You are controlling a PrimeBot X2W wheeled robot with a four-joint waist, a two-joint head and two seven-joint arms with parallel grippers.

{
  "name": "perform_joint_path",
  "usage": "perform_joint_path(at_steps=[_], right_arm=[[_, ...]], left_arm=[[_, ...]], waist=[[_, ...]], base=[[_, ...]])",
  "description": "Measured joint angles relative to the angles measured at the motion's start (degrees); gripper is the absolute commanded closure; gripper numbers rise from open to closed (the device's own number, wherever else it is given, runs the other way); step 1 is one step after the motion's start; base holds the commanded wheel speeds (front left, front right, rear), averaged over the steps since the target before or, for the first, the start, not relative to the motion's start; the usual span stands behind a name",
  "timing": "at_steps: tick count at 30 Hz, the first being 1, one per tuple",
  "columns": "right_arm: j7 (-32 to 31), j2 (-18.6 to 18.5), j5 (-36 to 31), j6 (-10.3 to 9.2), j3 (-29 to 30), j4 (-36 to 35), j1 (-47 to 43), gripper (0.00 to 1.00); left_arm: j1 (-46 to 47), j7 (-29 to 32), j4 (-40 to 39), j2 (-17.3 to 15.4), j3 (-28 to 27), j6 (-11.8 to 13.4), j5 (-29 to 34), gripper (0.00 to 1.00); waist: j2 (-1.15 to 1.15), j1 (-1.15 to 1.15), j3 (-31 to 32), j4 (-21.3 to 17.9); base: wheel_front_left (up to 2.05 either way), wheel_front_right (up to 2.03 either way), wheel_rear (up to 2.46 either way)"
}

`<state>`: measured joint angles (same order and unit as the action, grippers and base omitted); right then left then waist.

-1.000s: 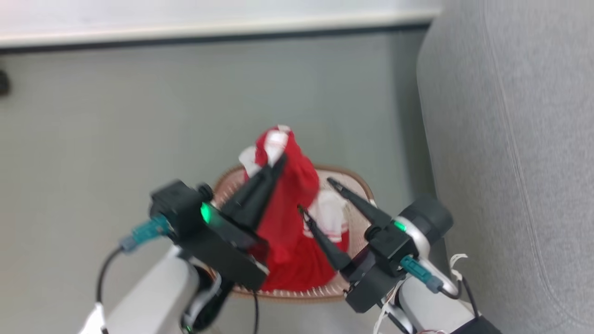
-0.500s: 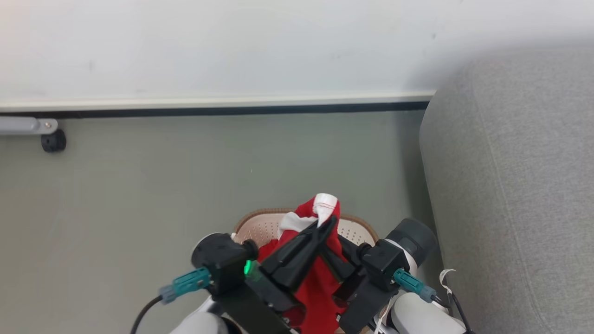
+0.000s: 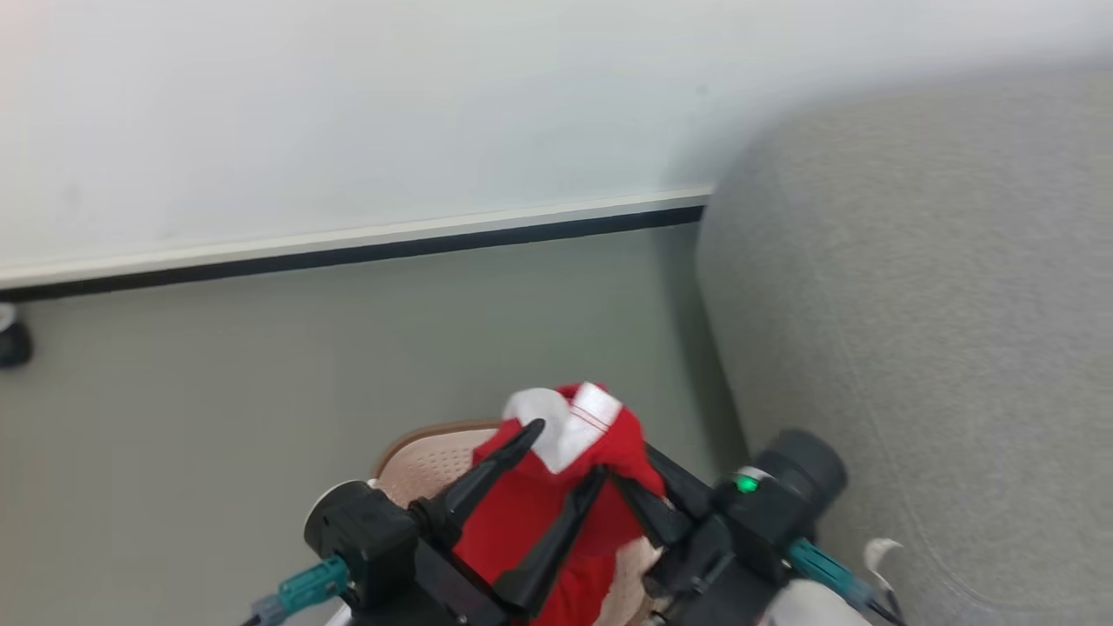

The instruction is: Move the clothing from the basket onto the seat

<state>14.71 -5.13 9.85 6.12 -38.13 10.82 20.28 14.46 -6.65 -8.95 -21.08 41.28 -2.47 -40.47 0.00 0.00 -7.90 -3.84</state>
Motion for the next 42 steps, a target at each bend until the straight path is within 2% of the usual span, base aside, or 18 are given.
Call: perform_joint_path(at_steps=[2,12,16,20,24,28,35,39,42], right_arm=[[0.01,-1.38,-0.01,-0.69,0.67,-2.30,-2.14,1.00],[0.00,-5.21,-1.35,-7.50,4.24,-15.04,-12.23,1.00],[0.00,-5.97,-1.44,-7.92,4.35,-17.73,-13.76,1.00],[-0.04,-5.92,-1.22,-8.09,4.92,-18.96,-13.22,1.00],[-1.56,-5.14,-0.54,-6.13,5.57,-17.71,-6.44,1.00],[-3.26,-4.88,2.04,-5.63,11.69,-14.66,2.68,1.00],[-6.58,-6.58,6.69,-7.57,26.03,-4.79,21.34,1.00],[-7.66,-6.92,13.59,-10.12,35.54,1.19,30.78,1.00],[-8.67,-9.32,15.07,-10.82,39.66,5.03,35.85,1.00]], left_arm=[[-0.01,0.03,-0.66,0.04,0.53,-0.03,0.88,0.00],[0.21,2.03,-2.83,1.46,5.42,-1.67,1.24,0.00],[0.19,2.48,-3.79,1.47,5.97,-2.05,1.51,0.00],[-0.76,2.59,-6.39,0.53,5.55,-0.42,2.34,0.00],[-3.19,2.57,-8.11,-1.67,3.65,1.99,2.71,0.00],[-3.17,3.68,-9.55,-1.88,3.96,2.40,2.92,0.00],[-2.42,5.68,-12.22,-3.76,3.11,3.08,3.35,0.00],[-2.26,7.12,-13.59,-5.78,2.19,3.88,3.49,0.00],[-2.20,7.99,-15.25,-7.06,1.34,4.16,4.36,0.00]], waist=[[0.00,0.00,0.10,-1.53],[0.00,0.00,-0.02,-10.48],[0.00,0.00,-0.27,-13.81],[0.00,0.00,-1.07,-17.14],[0.00,0.00,-2.70,-20.20],[0.02,0.01,-5.39,-22.17],[0.02,0.01,-10.80,-22.40],[0.02,0.01,-13.91,-20.39],[0.02,0.01,-16.09,-18.25]], base=[[0.00,0.00,0.00],[0.00,0.00,0.00],[0.00,0.00,0.00],[0.00,0.00,0.00],[0.00,0.00,0.00],[0.00,0.00,0.00],[0.00,0.00,0.00],[0.00,0.00,0.00],[0.00,0.00,0.00]])
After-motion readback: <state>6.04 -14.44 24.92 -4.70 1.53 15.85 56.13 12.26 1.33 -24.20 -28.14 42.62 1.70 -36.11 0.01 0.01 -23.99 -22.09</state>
